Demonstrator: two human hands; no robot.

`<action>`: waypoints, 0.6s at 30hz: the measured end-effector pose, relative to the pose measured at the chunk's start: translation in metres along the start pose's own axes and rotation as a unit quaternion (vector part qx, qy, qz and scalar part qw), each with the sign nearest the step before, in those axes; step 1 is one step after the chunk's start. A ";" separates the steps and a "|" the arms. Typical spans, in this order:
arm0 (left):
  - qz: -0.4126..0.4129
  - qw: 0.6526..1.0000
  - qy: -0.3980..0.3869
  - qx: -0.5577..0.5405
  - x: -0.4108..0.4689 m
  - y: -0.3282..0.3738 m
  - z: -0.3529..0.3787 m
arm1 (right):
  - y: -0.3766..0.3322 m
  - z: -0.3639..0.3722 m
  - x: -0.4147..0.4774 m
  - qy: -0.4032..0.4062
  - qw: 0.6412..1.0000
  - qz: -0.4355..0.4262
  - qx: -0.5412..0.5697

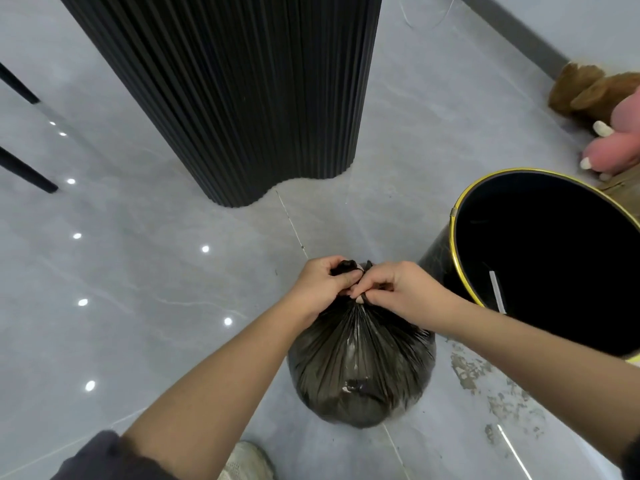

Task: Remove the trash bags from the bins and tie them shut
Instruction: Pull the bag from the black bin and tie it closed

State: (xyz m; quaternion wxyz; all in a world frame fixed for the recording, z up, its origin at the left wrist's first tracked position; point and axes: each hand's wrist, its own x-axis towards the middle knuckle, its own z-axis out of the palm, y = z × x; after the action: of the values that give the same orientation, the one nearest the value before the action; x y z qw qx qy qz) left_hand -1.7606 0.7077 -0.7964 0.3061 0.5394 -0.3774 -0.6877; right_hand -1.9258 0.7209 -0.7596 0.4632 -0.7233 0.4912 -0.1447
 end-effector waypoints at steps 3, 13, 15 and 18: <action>-0.044 0.997 -0.057 -0.024 -0.004 0.001 -0.004 | 0.004 0.005 -0.007 0.005 0.995 -0.085 -0.059; -0.036 0.997 -0.053 0.040 -0.018 0.003 0.003 | 0.010 0.019 -0.020 0.079 0.986 0.009 0.144; 0.018 0.987 -0.041 0.155 -0.018 0.004 0.001 | 0.011 0.018 -0.022 0.090 0.986 0.014 0.140; 0.137 0.928 -0.074 0.339 -0.017 0.003 -0.013 | 0.012 0.016 -0.023 0.115 0.985 0.001 0.126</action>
State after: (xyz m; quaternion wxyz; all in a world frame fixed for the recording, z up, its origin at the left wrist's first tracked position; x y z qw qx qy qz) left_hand -1.7442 0.7179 -0.7863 0.1677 0.5011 -0.6800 -0.5083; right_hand -1.9333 0.7480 -0.7724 0.4916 -0.6370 0.5198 -0.2870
